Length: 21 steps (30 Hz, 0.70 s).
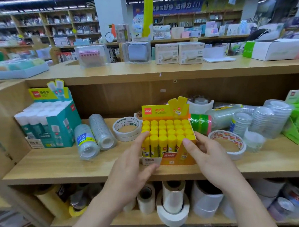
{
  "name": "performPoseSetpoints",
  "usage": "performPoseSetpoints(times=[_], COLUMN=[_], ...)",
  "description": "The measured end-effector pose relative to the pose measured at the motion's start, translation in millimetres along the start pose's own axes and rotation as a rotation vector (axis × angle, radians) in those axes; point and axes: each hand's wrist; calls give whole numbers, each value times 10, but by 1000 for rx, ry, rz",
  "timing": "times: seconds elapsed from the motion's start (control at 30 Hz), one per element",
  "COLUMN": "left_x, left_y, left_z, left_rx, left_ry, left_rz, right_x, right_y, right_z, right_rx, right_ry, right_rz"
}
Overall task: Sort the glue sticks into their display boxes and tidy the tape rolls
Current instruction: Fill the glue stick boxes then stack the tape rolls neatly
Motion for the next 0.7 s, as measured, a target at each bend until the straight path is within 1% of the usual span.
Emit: performPoseSetpoints(times=[0.07,0.13,0.23,0.33,0.4,0.53,0.7], left_x=[-71,-86,-90,-119,-145,-163,-44], left_y=[-11,-59,-117,-123,-113,-51,119], left_z=[54,92,120,130,128,192,232], left_rx=[48,87,138,173,184,190,133], left_ry=[125,212,168,129,113,53,-64], left_rz=[26,45,46,90,121,174,306], right_x=[18,45,106,146,148,125,33], right_y=[-38,-101,-205,-231,-215,-174,-139], right_z=[-30,-35,-92,-172,-152,-53,-138], right_rx=[0,-51,-153,-222,-197,-77,39], right_ry=[-86,-125,-144,-203,-209,-175,-237], right_rz=[-43,-45,-53,-84,-77,-33,0])
Point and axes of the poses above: each hand's wrist, its own y-axis away from the middle knuckle, its own x-axis out of the back of the hand, z = x × y, and after that the axes turned 15 degrees about -z, right-handed
